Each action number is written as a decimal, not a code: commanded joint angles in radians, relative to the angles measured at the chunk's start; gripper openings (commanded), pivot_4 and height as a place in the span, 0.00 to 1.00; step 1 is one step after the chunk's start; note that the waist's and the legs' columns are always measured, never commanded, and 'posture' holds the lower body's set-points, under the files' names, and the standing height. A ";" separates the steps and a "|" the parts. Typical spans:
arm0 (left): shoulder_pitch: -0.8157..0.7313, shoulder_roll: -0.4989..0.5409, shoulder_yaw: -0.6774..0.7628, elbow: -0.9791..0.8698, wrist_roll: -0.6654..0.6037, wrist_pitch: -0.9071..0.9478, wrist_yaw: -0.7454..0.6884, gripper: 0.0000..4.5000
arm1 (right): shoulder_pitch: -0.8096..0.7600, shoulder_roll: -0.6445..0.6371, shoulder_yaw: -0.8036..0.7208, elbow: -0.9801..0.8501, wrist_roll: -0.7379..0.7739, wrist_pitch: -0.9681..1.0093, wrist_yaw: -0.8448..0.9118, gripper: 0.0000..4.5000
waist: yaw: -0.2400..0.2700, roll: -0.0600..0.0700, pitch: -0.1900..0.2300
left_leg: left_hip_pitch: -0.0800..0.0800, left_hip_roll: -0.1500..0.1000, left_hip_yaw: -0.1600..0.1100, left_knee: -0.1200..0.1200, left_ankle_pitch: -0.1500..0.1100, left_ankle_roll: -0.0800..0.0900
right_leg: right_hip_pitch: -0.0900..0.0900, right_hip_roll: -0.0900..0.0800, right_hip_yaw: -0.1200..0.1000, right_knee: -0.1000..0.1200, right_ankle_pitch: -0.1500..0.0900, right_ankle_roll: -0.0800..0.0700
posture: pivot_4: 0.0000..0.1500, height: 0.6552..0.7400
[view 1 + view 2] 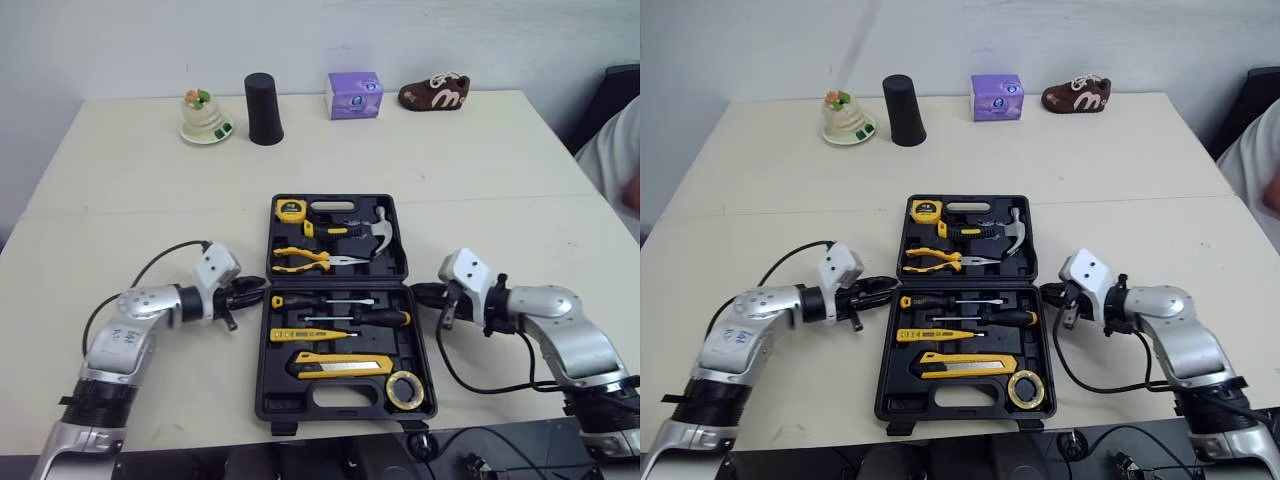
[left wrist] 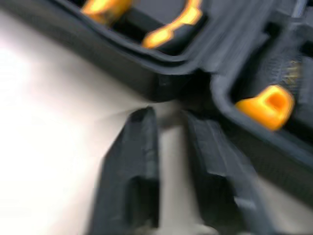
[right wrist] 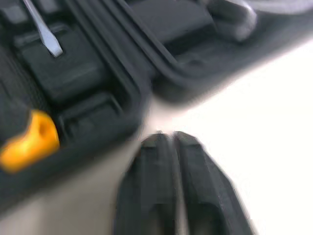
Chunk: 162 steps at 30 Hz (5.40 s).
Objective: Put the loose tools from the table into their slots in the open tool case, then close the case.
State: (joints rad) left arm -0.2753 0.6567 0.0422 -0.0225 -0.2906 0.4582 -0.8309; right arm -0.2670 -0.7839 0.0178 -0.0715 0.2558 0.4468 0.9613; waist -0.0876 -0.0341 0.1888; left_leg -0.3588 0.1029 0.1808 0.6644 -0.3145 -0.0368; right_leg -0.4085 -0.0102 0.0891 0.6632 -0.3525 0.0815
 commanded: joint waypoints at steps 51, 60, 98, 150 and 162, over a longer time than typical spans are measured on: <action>-0.534 -0.112 -0.106 0.074 -0.074 0.883 0.416 0.43 | -0.646 0.225 -0.117 0.104 0.298 1.160 -0.631 1.00 | -0.005 0.000 0.000 | -0.019 -0.001 0.000 0.001 0.009 -0.006 | -0.024 0.001 0.000 0.014 0.001 -0.003 | 1.00 1.00; -0.528 -0.135 -0.094 0.065 -0.074 0.897 0.431 0.08 | -0.682 0.296 -0.100 0.225 0.230 1.163 -0.657 1.00 | -0.014 0.001 -0.001 | -0.014 -0.001 -0.001 0.000 0.013 -0.007 | -0.021 0.001 0.000 0.017 0.002 -0.004 | 1.00 1.00; -0.394 -0.273 0.130 0.039 0.019 0.030 0.544 0.00 | -0.453 0.126 0.038 0.056 0.101 0.222 -0.737 0.00 | -0.008 0.002 -0.001 | -0.033 -0.001 -0.001 -0.006 0.014 -0.006 | -0.039 0.002 -0.002 0.007 0.005 -0.003 | 1.00 1.00; -0.654 -0.239 -0.153 0.816 0.216 -0.422 0.074 0.01 | 0.722 -0.051 -0.021 -0.426 0.078 -0.295 -0.037 0.00 | 0.007 -0.005 -0.001 | 0.005 -0.006 -0.008 -0.013 0.013 -0.002 | 0.011 0.004 -0.004 -0.010 0.005 -0.003 | 1.00 1.00; -0.724 -0.242 -0.124 1.084 0.215 -0.646 -0.287 0.01 | 0.523 -0.010 -0.020 -0.211 -0.059 -0.407 -0.082 0.00 | 0.005 -0.008 -0.002 | 0.006 -0.006 -0.007 -0.011 0.014 -0.003 | 0.011 0.004 -0.004 -0.007 0.006 -0.002 | 1.00 1.00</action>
State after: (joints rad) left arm -1.0022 0.4039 -0.0930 1.0728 -0.0719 -0.1582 -1.0625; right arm 0.2578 -0.7757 0.0410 -0.3579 0.2501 0.0394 0.9051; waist -0.0828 -0.0423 0.1873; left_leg -0.3530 0.0969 0.1742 0.6532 -0.3007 -0.0391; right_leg -0.3974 -0.0062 0.0848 0.6566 -0.3469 0.0794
